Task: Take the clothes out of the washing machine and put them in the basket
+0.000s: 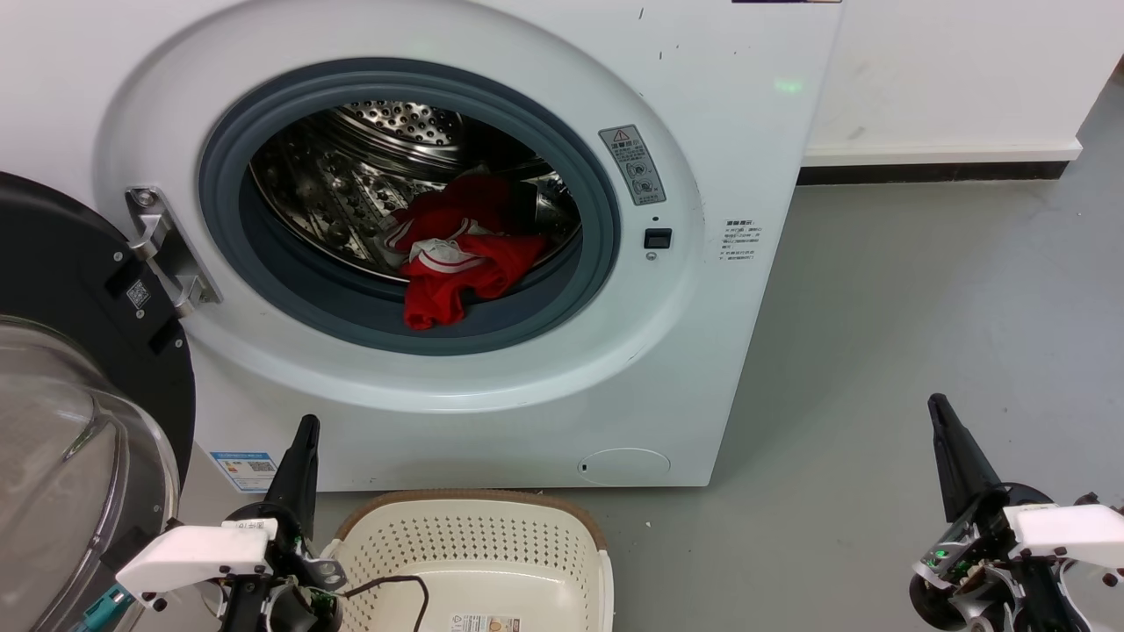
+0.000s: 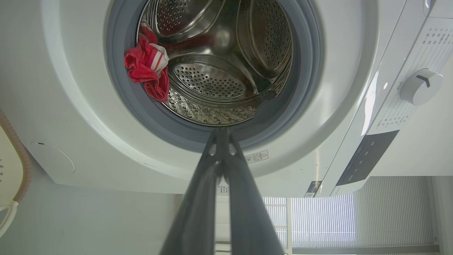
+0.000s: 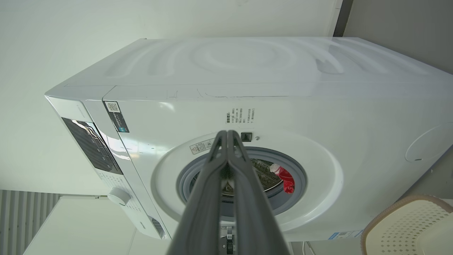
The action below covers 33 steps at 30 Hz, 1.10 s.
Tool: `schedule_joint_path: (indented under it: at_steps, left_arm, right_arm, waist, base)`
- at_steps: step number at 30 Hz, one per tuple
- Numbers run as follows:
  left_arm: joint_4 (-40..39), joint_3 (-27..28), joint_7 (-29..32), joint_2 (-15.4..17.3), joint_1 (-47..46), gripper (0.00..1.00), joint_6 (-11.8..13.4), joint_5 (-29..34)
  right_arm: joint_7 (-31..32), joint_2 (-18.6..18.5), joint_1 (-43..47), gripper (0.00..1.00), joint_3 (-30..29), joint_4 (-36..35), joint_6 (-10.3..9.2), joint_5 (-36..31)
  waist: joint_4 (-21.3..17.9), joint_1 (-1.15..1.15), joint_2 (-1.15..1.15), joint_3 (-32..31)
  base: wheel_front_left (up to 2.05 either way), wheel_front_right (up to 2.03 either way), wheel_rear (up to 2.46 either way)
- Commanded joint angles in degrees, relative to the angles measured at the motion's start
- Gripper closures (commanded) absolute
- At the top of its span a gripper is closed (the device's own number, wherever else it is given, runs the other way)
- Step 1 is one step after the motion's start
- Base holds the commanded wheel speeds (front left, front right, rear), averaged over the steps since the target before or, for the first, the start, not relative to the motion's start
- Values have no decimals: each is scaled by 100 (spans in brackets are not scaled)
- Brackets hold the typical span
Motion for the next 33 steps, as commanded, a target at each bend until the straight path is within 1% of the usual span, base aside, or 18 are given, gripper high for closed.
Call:
schedule_joint_path:
  at_steps: [1, 17, 18, 21, 25, 33]
  left_arm:
    - [-6, 12, 9, -6, -34, 100, -13, 0]
    - [-7, 12, 9, -6, -34, 100, -13, 0]
    - [1, 0, -1, 0, 0, 0, 0, 0]
    - [108, -25, -19, -10, 94, 0, 1, 8]
    - [15, -2, -140, -9, 128, 0, 1, 195]
    - [-271, 29, -366, -8, 181, 0, 136, 979]
  right_arm:
    - [4, 19, -74, 100, 2, 6, -2, -25]
    - [4, 19, -74, 100, 3, 6, -2, -25]
    - [-1, 0, 1, 0, 0, 2, 0, 0]
    - [-17, 3, 85, 0, 13, 114, -1, -4]
    - [-138, 4, 126, 0, 34, 61, -1, -108]
    - [-365, 4, 206, 0, 28, -172, -1, -843]
  waist:
    - [0, 0, 0, 0]
    - [0, 0, 0, 0]
    - [0, 0, 0, 0]
    - [0, 0, 0, 1]
    - [6, 0, 0, 3]
    - [12, 0, 0, 10]
  base:
    - [0, 0, 0]
    - [0, 0, 0]
    - [0, 0, 0]
    - [0, 0, 0]
    - [0, 0, 0]
    - [0, 0, 0]
